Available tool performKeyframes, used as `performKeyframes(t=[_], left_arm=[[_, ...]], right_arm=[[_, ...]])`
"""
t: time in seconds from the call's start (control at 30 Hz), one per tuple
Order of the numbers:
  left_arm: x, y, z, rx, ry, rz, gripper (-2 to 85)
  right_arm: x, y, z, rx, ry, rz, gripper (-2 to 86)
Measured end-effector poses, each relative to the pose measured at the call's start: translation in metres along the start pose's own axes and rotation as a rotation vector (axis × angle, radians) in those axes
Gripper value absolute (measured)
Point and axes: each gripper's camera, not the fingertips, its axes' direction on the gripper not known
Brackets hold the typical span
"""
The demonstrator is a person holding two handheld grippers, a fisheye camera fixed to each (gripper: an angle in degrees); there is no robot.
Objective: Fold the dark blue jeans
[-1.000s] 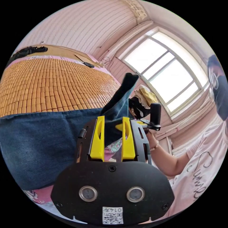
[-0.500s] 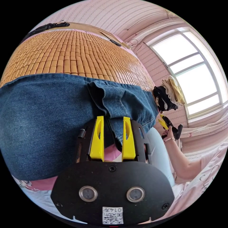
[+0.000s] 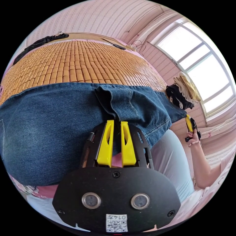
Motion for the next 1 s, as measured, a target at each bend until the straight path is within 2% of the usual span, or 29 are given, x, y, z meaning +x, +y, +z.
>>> performKeyframes(t=[0.07,0.17,0.2,0.23,0.27,0.33,0.4,0.53,0.67,0.73,0.8,0.87,1.0], left_arm=[[-0.001,-0.001,-0.003,0.001,0.007,0.000,5.1],[-0.009,-0.002,-0.009,-0.001,0.059,-0.049,5.1],[-0.014,-0.002,-0.012,-0.012,0.101,-0.082,5.2],[-0.020,0.000,-0.017,-0.017,0.153,-0.119,5.4],[-0.023,0.001,-0.021,-0.010,0.177,-0.136,5.6],[-0.035,0.011,-0.040,0.049,0.215,-0.183,6.4],[-0.043,0.017,-0.054,0.081,0.201,-0.198,6.7],[-0.054,0.009,-0.066,0.121,0.217,-0.203,9.6],[-0.048,-0.017,-0.060,0.125,0.248,-0.171,13.0],[-0.041,-0.034,-0.044,0.068,0.242,-0.152,13.8],[-0.032,-0.045,-0.031,-0.010,0.281,-0.124,12.8],[-0.021,-0.051,-0.016,-0.119,0.257,-0.070,8.4],[-0.012,-0.053,-0.021,-0.104,0.263,-0.023,2.1]], right_arm=[[-0.047,0.015,0.045,-0.167,-0.122,-0.150,0.9],[-0.124,0.078,0.140,-0.573,-0.356,-0.389,0.9],[-0.147,0.119,0.179,-0.804,-0.401,-0.473,0.9],[-0.158,0.167,0.214,-1.039,-0.341,-0.558,0.9],[-0.159,0.193,0.229,-1.151,-0.282,-0.601,0.9],[-0.147,0.289,0.264,-1.443,0.056,-0.832,1.2],[-0.137,0.341,0.271,-1.528,0.196,-0.969,1.6],[-0.140,0.396,0.264,-1.422,0.276,-1.116,3.8],[-0.138,0.404,0.260,-1.295,0.206,-1.018,10.1],[-0.133,0.418,0.259,-1.191,0.275,-1.042,14.9],[-0.124,0.437,0.264,-1.158,0.342,-1.092,16.5],[-0.110,0.459,0.276,-1.188,0.375,-1.111,17.1],[-0.094,0.488,0.302,-1.180,0.488,-1.193,14.4]])
